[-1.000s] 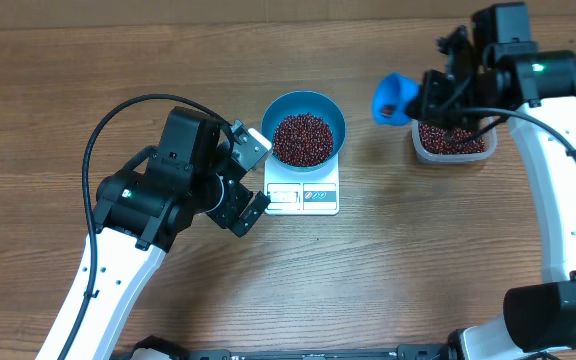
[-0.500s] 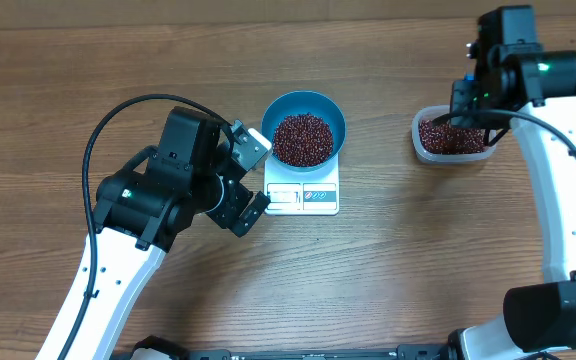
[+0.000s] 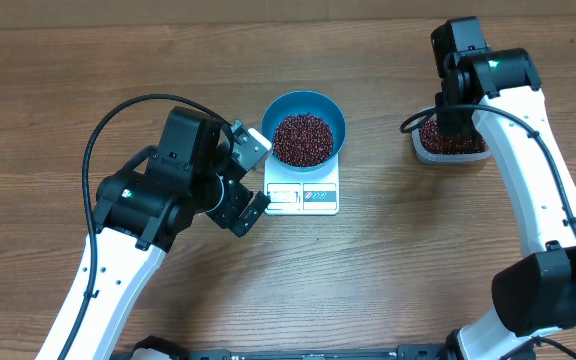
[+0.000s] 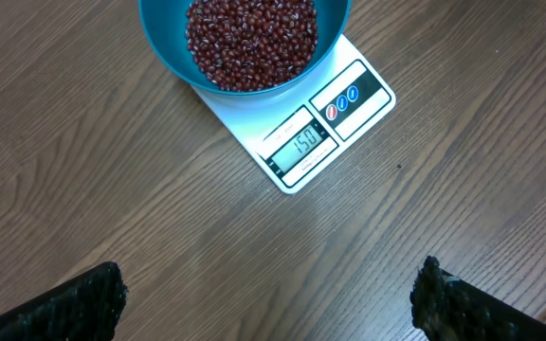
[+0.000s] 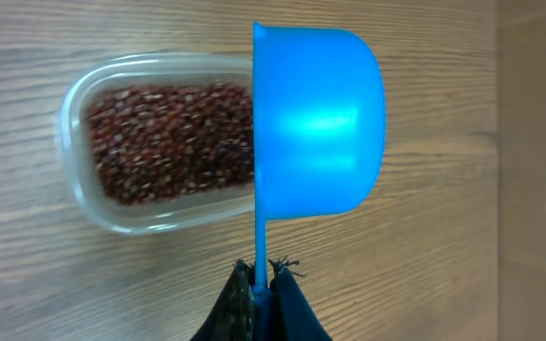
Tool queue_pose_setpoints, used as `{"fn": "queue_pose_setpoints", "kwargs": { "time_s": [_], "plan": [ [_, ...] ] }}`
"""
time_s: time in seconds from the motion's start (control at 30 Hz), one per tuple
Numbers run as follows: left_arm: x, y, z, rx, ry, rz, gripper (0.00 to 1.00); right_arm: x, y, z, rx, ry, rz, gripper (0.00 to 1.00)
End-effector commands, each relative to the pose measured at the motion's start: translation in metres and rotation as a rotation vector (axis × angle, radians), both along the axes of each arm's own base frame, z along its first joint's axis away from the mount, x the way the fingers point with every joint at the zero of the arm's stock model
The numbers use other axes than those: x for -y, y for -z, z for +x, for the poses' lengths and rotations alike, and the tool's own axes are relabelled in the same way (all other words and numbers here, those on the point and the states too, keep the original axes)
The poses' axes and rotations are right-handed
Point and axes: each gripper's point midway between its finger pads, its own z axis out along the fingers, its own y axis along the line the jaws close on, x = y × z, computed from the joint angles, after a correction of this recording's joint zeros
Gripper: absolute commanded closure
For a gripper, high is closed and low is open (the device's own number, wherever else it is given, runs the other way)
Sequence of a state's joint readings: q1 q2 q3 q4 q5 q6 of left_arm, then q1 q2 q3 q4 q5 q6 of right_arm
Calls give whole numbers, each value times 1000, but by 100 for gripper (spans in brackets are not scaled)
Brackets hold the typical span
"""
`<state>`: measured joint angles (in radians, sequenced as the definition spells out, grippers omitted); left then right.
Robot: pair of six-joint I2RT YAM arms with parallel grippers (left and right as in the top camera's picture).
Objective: Scoop item into bowl and weigh 150g on scale
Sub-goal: 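Lower the blue scoop onto the table right of the scale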
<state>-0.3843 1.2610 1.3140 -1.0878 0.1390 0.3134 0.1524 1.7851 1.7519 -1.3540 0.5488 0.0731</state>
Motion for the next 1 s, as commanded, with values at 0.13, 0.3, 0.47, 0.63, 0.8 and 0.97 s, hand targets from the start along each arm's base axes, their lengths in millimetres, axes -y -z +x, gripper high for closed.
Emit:
{"fn": "queue_pose_setpoints", "kwargs": {
  "time_s": [0.13,0.3,0.47,0.63,0.8,0.97],
  "plan": [
    [3,-11,1,20,-6,-25,0,-29,-99,5,338,44,380,96],
    [3,-11,1,20,-6,-25,1,-4,-157,-44,519,203,631,96],
    [3,-11,1,20,-6,-25,1,25,-177,-117,569,366,701,96],
    [3,-11,1,19,-6,-25,1,31,-177,-173,610,531,717,96],
    [3,-11,1,20,-5,-25,0,22,-161,-210,652,620,743,96],
    [3,-11,1,19,-6,-25,0,5,-128,-227,666,652,816,96]
  ]
}}
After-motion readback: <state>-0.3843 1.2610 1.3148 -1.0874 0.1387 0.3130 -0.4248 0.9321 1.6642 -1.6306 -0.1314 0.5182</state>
